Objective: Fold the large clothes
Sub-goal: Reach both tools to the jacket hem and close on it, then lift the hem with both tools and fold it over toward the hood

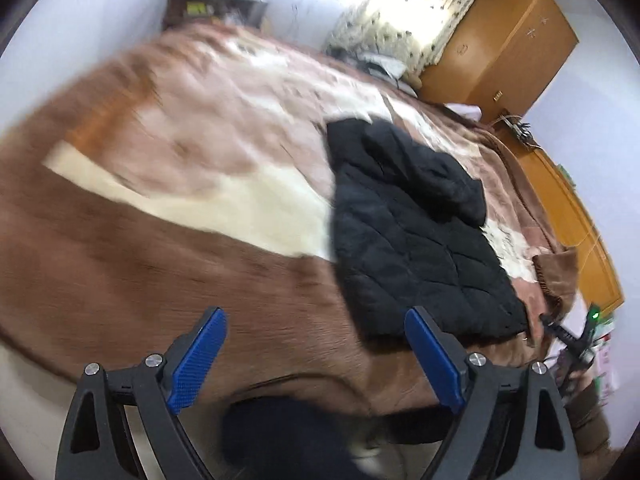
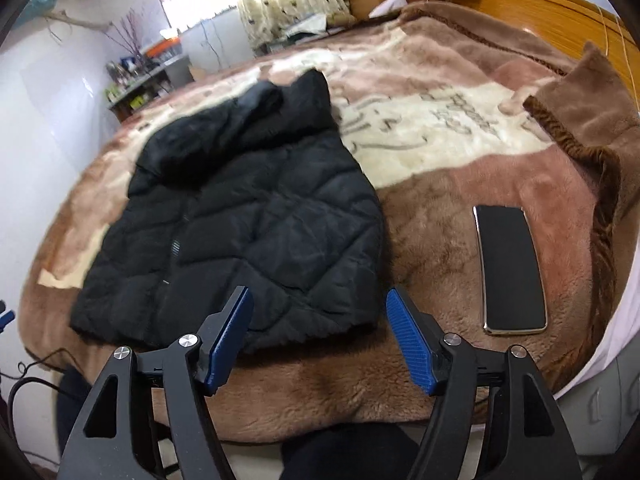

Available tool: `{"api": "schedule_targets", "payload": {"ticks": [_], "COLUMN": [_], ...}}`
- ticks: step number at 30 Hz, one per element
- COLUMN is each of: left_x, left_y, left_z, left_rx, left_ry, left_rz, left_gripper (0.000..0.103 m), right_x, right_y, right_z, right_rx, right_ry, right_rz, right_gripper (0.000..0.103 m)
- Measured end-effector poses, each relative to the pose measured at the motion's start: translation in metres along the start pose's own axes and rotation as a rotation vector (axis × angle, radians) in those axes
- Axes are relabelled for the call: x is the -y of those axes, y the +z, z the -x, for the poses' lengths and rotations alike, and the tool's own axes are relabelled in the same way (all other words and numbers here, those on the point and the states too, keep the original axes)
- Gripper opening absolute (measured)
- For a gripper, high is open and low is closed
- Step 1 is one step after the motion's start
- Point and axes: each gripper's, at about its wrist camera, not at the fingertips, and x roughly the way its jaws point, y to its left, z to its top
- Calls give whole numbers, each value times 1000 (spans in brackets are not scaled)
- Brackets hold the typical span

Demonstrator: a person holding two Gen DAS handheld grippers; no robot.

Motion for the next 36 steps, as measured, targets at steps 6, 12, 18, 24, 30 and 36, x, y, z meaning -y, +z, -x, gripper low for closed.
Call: {"api": "schedule_targets", "payload": {"ticks": [6, 12, 18, 24, 30, 36], "left_x": [28, 42, 51, 57, 66, 66], "left_y": [1, -2, -8, -9, -10, -5], "left_z": [-116, -168, -173, -180, -195, -185], "left_rx": [-167, -263, -271, -316, -353, -322], "left_ry": [-52, -10, 20, -35, 38, 2], "left_rz": [36, 34, 9, 58, 49, 88], "left_gripper": [91, 90, 87, 66, 67, 30], "right_x": [5, 11, 12, 20, 22, 23], "right_y": [-4, 1, -1, -4, 1, 3], "right_z": [-25, -53, -74, -76, -86, -76], "right_rx": [-34, -88, -133, -119, -154, -137], "right_ry": [-16, -14, -4, 8, 95, 129], "right_rz": [-10, -26, -20, -17, -46, -86], "right_gripper": [75, 75, 75, 75, 56, 19]}}
